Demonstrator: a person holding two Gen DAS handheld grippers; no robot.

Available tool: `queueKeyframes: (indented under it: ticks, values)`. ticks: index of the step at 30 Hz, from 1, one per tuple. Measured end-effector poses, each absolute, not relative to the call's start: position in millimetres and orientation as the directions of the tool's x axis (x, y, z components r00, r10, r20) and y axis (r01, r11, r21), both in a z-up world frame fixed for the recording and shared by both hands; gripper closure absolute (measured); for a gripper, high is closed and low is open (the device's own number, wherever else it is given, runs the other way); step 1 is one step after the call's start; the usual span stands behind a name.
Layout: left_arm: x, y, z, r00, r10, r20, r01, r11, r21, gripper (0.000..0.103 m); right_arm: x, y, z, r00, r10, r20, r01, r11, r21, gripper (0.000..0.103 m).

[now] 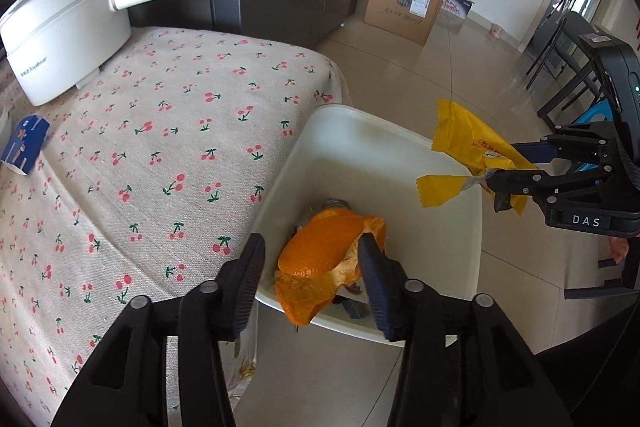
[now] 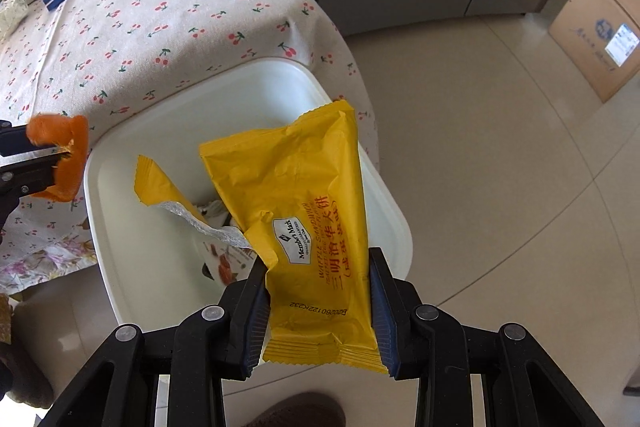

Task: Collect trash
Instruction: 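Carry the orange peel and yellow packet over the white bin and release both, then return to the table and grasp the blue almond box with the right tool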

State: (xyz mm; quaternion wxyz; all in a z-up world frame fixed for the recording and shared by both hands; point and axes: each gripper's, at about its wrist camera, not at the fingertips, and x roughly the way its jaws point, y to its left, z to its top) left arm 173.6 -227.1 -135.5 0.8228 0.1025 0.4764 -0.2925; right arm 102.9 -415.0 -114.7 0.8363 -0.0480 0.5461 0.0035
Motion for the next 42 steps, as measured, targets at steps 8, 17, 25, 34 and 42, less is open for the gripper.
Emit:
queueKeyframes:
  ticks: [8,17,25,34,42]
  values:
    - [180,-207,-131,0.431,-0.32,-0.844,0.5,0.863,-0.072,0.025,107,-409,-113,0.405,-0.044,-0.913,-0.06,0.995,-0.074,0.062]
    - [180,-164,-121,0.468,-0.26,-0.845,0.419,0.907,-0.047,0.02,113,-390,-110,0.414,-0.01,-0.91,-0.059,0.998,-0.038,0.026]
    - [179,-119,-109,0.489,-0.219,-0.844,0.333,0.941,-0.052,0.014,113,-378,-103,0.43,-0.008,-0.903,-0.064,0.997,-0.039,0.015]
    - [173,-73,-92,0.528,-0.183,-0.829,0.26,0.964,-0.047,0.012,120,-362,-95,0.445,-0.018,-0.895,-0.041,0.998,-0.04,0.015]
    - [167,-25,-80,0.558,-0.148,-0.817,0.176,0.983,-0.058,0.012,134,-322,-73,0.515,0.021,-0.857,-0.057,0.998,-0.009,0.013]
